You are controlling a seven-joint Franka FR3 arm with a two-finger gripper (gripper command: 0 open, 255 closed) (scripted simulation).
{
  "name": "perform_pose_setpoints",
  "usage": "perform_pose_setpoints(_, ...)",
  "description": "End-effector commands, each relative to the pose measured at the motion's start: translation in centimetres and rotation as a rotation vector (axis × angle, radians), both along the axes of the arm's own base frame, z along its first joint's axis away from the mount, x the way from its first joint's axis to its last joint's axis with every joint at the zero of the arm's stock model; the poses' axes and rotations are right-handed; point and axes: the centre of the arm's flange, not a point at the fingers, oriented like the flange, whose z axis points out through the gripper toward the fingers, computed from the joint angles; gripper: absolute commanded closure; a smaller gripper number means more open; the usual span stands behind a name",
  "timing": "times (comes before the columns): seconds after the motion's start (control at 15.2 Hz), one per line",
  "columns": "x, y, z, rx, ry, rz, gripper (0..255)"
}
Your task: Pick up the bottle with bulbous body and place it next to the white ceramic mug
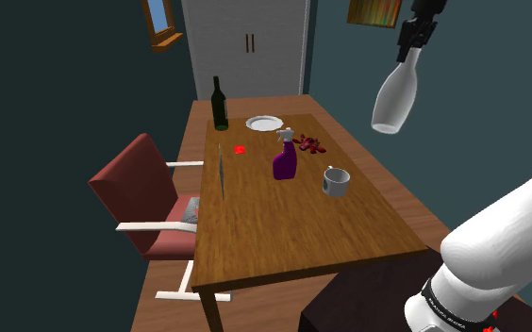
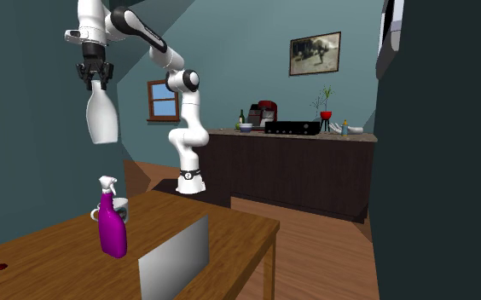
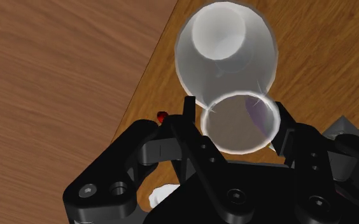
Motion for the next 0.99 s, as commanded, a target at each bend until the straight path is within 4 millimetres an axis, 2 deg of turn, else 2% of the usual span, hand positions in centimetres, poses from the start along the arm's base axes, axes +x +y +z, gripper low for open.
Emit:
perform_pose_setpoints(0.0,0.0,0.0,-1.1,0.0,-0.001,0.0,255)
perform_pose_setpoints(0.92,0.0,0.0,-8.4,0.0,-0.001,0.0,255)
